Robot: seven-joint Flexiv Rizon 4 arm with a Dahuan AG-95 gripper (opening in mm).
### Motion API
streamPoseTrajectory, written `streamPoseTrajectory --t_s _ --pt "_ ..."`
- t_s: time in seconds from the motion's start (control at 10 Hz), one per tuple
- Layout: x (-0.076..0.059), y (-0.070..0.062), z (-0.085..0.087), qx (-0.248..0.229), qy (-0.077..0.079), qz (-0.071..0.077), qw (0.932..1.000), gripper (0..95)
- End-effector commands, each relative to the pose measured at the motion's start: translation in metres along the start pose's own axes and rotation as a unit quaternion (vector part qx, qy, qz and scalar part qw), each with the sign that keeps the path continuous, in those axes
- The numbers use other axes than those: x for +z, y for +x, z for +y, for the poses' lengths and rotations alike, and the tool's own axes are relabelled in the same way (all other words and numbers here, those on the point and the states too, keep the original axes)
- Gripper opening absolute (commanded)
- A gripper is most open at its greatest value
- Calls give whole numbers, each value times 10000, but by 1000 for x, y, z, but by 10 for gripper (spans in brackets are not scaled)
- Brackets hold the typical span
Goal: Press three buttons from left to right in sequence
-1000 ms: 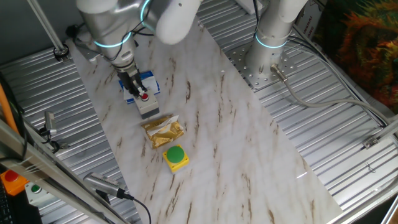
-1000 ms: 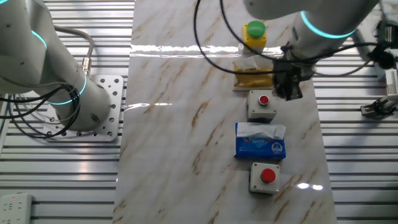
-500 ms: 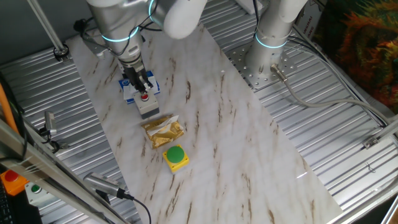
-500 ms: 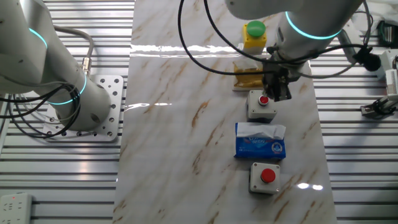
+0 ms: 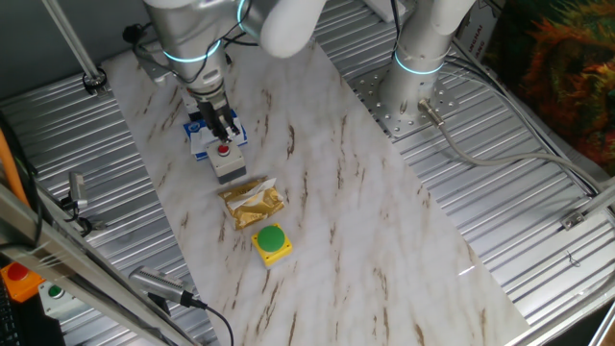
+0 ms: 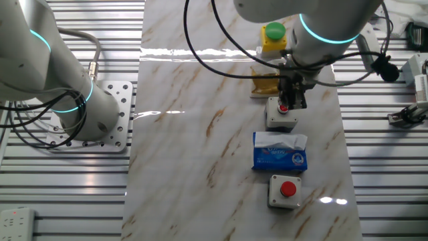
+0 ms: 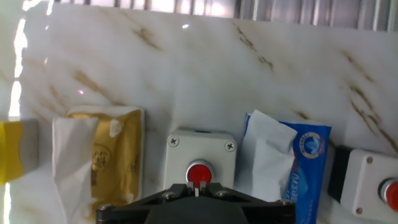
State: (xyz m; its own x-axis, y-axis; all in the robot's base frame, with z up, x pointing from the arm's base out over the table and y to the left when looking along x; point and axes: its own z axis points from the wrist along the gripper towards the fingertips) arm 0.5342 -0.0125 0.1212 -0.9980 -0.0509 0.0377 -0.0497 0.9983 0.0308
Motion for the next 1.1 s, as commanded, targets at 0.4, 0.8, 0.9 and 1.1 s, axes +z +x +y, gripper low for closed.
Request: streamPoseTrajectory --t_s 0.4,0.8,0.9,1.1 --pt "5 0 13 360 -142 1 9993 570" --pt "12 2 30 251 -116 15 9996 570" --pt "12 5 30 231 -99 15 9997 570" --pt "16 13 28 212 -115 3 9997 570"
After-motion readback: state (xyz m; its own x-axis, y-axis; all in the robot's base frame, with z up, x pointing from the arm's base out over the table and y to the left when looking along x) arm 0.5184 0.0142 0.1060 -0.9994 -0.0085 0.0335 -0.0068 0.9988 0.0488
